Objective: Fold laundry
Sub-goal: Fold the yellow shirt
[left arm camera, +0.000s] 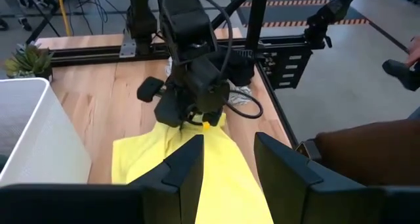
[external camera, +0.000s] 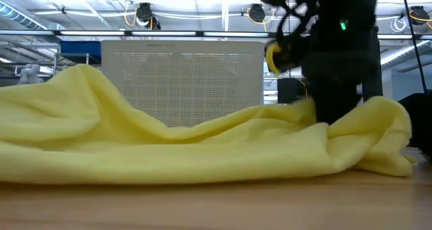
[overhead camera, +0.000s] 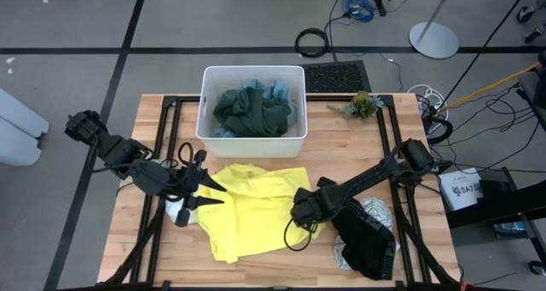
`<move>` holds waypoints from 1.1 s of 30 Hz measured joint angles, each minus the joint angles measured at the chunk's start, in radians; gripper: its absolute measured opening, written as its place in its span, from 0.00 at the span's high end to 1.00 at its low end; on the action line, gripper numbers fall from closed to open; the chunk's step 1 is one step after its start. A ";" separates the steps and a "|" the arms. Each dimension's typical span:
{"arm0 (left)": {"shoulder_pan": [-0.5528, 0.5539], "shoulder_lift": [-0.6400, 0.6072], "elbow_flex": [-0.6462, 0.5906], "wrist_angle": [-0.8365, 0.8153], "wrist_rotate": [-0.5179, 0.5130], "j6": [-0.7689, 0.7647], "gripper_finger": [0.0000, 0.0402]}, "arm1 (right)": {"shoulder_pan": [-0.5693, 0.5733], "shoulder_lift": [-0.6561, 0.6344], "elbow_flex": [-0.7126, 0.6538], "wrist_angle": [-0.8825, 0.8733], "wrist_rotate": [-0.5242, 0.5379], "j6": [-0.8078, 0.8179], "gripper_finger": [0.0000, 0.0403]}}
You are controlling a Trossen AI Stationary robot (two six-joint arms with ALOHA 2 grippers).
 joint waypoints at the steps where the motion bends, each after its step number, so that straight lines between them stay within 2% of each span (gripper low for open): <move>1: 0.000 -0.003 0.000 0.001 0.000 0.001 0.64 | 0.000 -0.001 0.033 -0.052 0.003 -0.007 0.99; 6: -0.001 -0.032 0.000 0.032 0.024 -0.002 0.64 | -0.001 -0.002 0.203 -0.363 0.035 0.001 0.99; 11: -0.019 -0.071 0.000 0.063 0.048 -0.003 0.64 | -0.001 -0.004 0.345 -0.668 0.036 0.084 0.99; 13: -0.032 -0.086 0.000 0.062 0.055 -0.004 0.64 | 0.001 -0.007 0.377 -0.690 0.036 0.108 1.00; 20: -0.064 -0.106 0.000 0.061 0.055 -0.004 0.64 | 0.002 -0.028 0.451 -0.549 0.036 0.069 1.00; 28: -0.065 -0.103 0.000 0.060 0.055 -0.004 0.64 | 0.002 -0.021 0.465 -0.032 0.005 -0.119 1.00; 33: -0.065 -0.103 0.000 0.059 0.055 -0.004 0.64 | 0.000 0.004 0.465 0.220 -0.001 -0.233 1.00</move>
